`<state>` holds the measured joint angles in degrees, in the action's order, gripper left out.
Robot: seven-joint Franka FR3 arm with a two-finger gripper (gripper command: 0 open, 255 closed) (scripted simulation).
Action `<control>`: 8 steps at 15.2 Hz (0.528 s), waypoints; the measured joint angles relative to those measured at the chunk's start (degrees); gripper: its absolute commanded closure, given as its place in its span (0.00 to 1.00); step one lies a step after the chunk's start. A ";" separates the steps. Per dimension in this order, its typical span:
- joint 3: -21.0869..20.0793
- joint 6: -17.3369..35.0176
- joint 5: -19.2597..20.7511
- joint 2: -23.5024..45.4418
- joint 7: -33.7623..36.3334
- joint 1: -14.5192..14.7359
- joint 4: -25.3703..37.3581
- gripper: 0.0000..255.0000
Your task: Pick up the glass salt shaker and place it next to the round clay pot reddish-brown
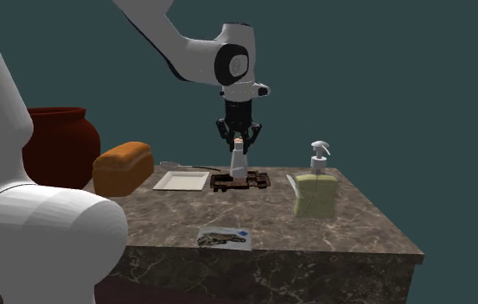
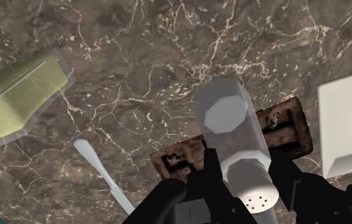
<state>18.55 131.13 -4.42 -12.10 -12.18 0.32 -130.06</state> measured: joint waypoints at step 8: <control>-0.52 -6.23 1.06 -1.91 1.35 -0.16 4.47 1.00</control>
<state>18.03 124.90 -3.36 -14.01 -10.83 0.16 -125.60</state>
